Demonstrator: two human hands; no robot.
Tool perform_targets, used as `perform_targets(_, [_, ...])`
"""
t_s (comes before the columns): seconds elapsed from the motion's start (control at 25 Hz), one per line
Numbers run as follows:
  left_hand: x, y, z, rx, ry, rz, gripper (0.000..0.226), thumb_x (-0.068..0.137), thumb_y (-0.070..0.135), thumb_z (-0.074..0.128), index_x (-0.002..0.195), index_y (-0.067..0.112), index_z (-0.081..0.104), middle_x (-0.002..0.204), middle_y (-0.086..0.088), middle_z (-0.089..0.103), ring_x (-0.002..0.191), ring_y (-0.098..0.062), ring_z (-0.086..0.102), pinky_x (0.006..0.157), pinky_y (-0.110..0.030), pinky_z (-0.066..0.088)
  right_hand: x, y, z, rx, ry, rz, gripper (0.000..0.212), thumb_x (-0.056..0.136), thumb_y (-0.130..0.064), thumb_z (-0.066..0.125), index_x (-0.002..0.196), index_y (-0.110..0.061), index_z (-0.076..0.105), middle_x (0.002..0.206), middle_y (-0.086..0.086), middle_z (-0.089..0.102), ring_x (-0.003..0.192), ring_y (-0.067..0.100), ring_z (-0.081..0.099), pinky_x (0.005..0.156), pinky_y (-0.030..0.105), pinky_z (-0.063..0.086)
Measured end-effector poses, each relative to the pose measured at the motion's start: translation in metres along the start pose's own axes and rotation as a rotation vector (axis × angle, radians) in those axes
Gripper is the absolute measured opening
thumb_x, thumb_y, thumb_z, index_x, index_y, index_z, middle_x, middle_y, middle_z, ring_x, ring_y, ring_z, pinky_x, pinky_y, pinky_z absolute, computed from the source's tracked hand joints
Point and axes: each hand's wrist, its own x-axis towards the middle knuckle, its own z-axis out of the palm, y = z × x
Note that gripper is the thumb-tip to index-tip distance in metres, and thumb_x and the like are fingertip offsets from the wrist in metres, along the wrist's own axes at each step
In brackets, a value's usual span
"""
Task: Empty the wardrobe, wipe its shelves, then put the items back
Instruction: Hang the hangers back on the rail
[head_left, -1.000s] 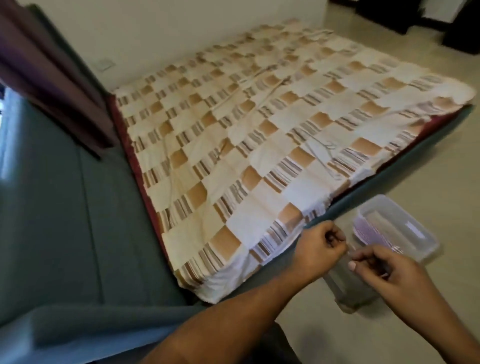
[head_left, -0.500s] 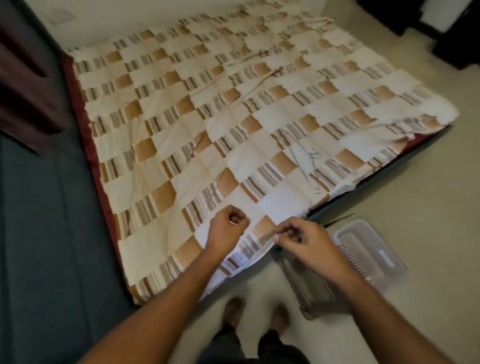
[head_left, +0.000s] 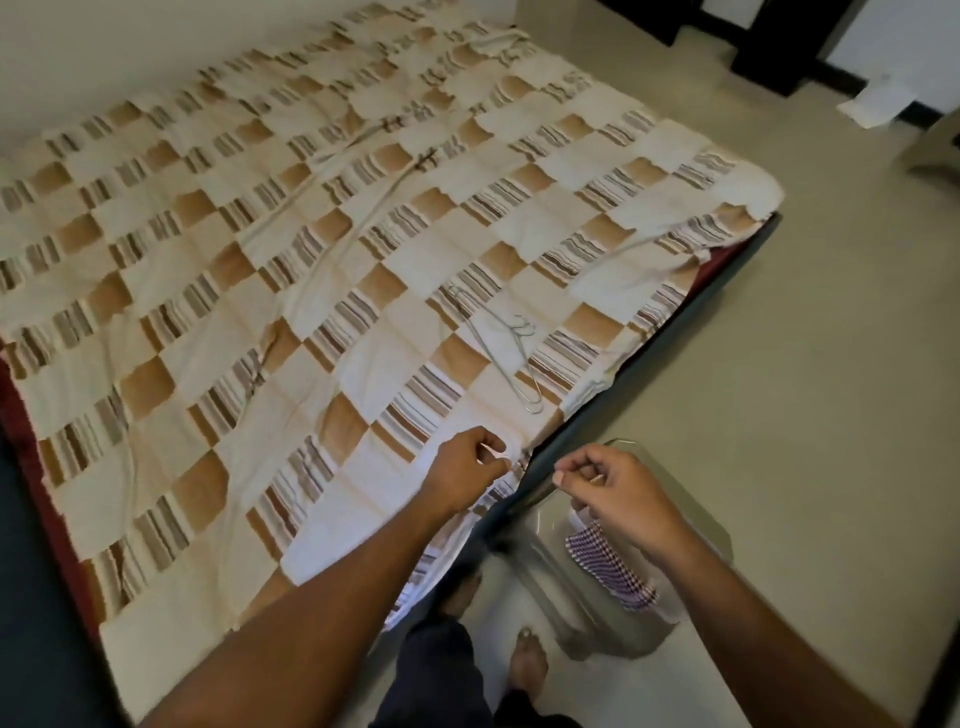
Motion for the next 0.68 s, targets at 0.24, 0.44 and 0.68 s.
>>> perform_targets(0.24, [0.165, -0.009, 0.040, 0.422, -0.284, -0.037, 0.040, 0.090, 0.029, 0.069, 0.127, 0.016, 0.059, 0.125, -0.008, 0.062, 0.116, -0.027, 0.057, 0.096, -0.037, 0.049, 0.038, 0.011, -0.010, 0.164, 0.111, 0.133, 0.004, 0.091, -0.021, 0.072, 0.093, -0.024, 0.073, 0.083, 0.002, 0.073, 0.076, 0.022, 0.070, 0.075, 0.040, 0.058])
perform_targets(0.44, [0.310, 0.001, 0.075, 0.335, -0.190, -0.130, 0.024, 0.090, 0.020, 0.068, 0.109, 0.005, 0.066, 0.113, -0.014, 0.066, 0.107, -0.030, 0.063, 0.082, -0.032, 0.050, 0.066, 0.035, -0.006, 0.332, 0.163, 0.355, 0.010, 0.088, -0.005, 0.072, 0.091, -0.014, 0.075, 0.084, 0.003, 0.075, 0.078, 0.020, 0.070, 0.063, 0.019, 0.053])
perform_targets(0.68, [0.390, -0.034, 0.132, 0.402, -0.035, -0.317, 0.045, 0.093, 0.033, 0.067, 0.125, 0.003, 0.057, 0.129, -0.016, 0.063, 0.120, -0.034, 0.060, 0.093, -0.038, 0.049, 0.070, 0.057, -0.001, 0.468, 0.195, 0.528, 0.010, 0.085, 0.004, 0.071, 0.086, -0.006, 0.073, 0.072, 0.012, 0.072, 0.059, 0.015, 0.066, 0.053, 0.016, 0.046])
